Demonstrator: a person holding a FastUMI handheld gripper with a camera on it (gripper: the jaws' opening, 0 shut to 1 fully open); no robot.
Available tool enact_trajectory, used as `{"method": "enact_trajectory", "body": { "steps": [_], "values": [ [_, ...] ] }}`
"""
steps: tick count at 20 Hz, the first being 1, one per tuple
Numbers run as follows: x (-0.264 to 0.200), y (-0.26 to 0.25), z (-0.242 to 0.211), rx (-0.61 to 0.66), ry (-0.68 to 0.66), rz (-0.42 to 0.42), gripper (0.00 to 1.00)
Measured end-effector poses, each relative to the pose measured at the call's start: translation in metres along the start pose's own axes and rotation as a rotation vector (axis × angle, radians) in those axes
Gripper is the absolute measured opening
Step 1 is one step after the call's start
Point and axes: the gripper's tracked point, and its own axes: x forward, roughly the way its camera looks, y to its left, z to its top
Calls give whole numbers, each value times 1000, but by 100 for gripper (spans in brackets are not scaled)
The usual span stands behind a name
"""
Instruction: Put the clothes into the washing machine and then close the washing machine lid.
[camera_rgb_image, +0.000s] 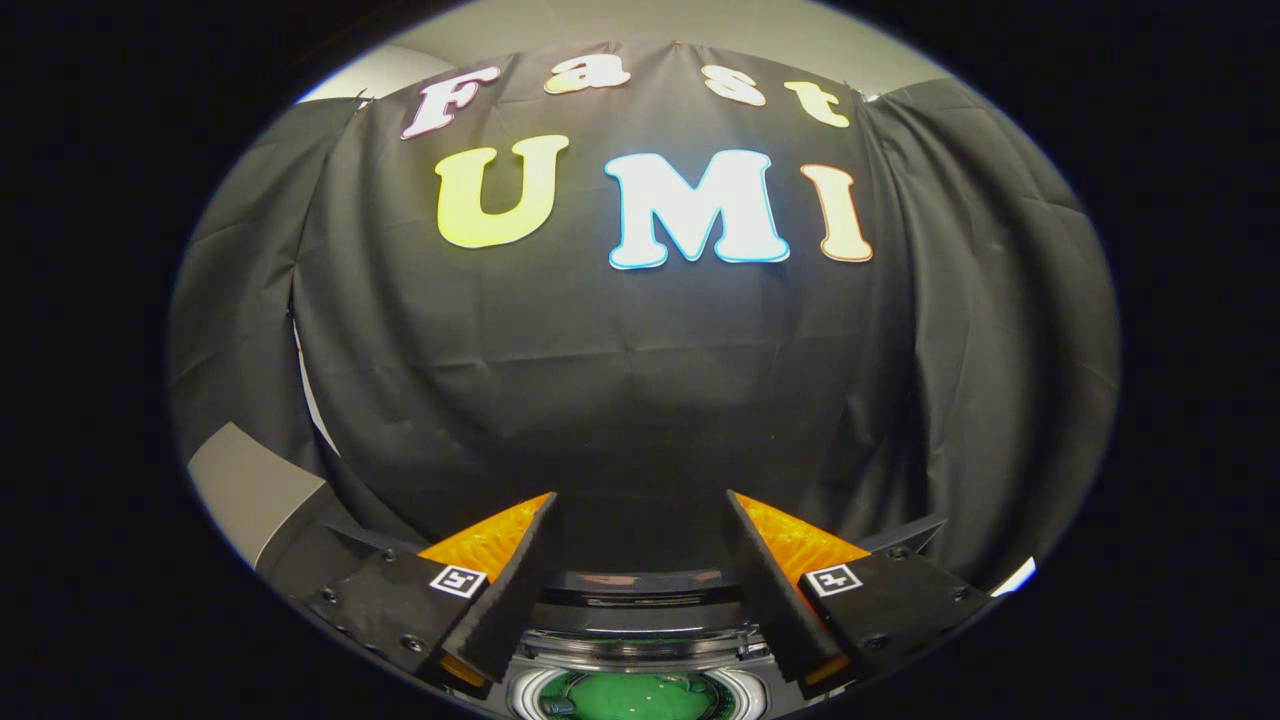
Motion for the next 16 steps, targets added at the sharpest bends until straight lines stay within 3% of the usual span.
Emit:
{"method": "enact_trajectory", "body": {
  "steps": [16],
  "values": [
    [-76,0,-33,3,-127,-5,100]
  ]
}}
